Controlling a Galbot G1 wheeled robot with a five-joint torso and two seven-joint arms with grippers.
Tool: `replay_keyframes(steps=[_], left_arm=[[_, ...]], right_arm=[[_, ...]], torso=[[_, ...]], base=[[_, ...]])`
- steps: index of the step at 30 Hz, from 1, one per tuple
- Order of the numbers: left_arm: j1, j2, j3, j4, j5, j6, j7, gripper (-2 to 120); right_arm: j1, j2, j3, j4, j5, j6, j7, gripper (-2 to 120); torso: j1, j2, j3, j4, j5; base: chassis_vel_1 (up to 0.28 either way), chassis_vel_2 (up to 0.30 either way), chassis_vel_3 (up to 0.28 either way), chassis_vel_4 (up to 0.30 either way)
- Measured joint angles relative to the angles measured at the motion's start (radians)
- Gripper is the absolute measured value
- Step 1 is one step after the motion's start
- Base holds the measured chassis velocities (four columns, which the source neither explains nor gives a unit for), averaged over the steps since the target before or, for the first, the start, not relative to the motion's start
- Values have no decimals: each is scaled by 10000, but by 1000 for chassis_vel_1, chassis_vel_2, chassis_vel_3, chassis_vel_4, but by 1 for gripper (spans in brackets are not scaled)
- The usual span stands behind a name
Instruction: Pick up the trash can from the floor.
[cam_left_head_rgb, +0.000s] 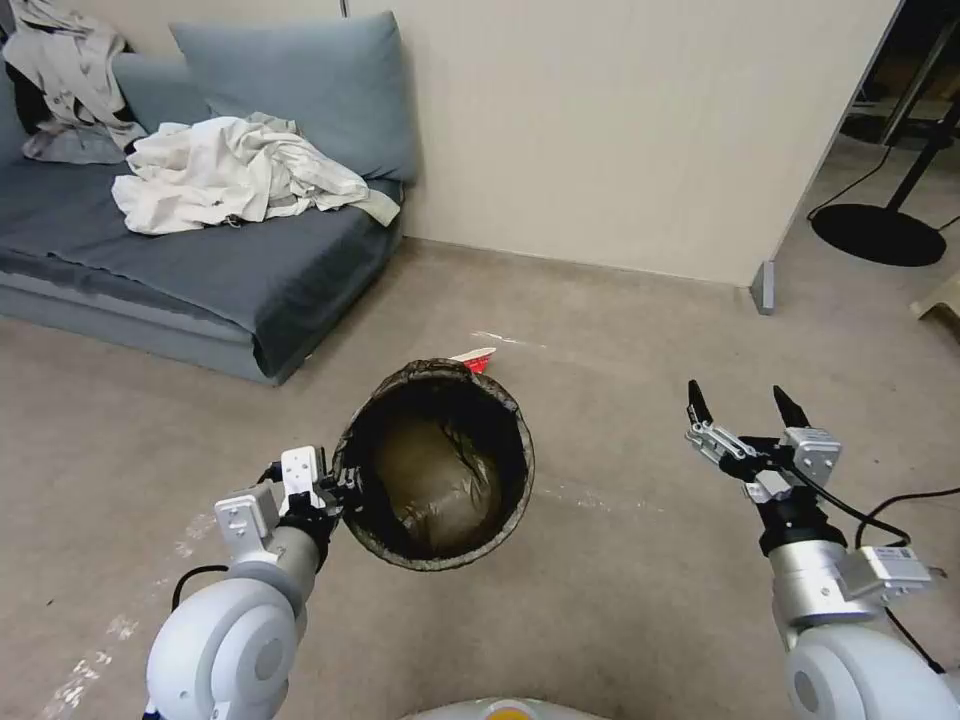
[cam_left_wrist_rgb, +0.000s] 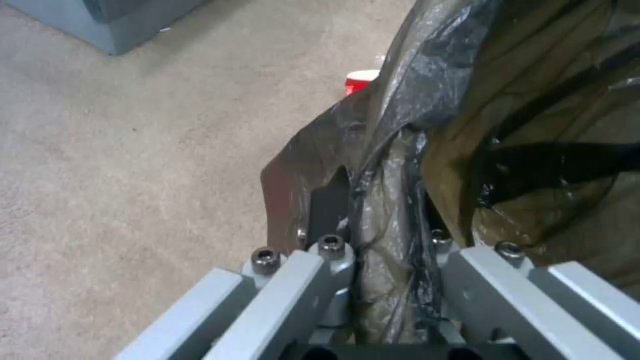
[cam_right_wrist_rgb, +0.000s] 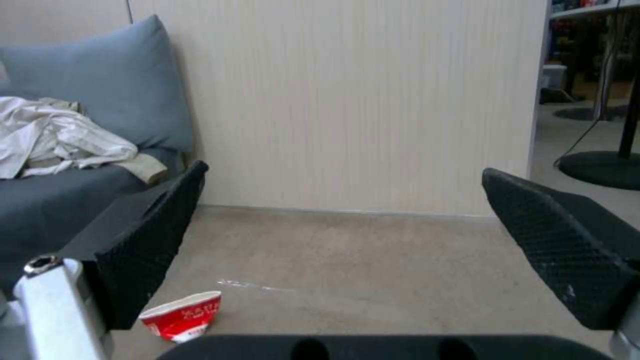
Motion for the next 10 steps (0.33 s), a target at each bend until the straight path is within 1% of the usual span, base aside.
replay_keyframes(steps=[10], left_arm=[[16,1,-6,30,30,0,23,3]], right_arm=[[1,8,2,0,6,0,3,100]], torso=[[0,1,0,0,0]], base=[[0,0,0,0]])
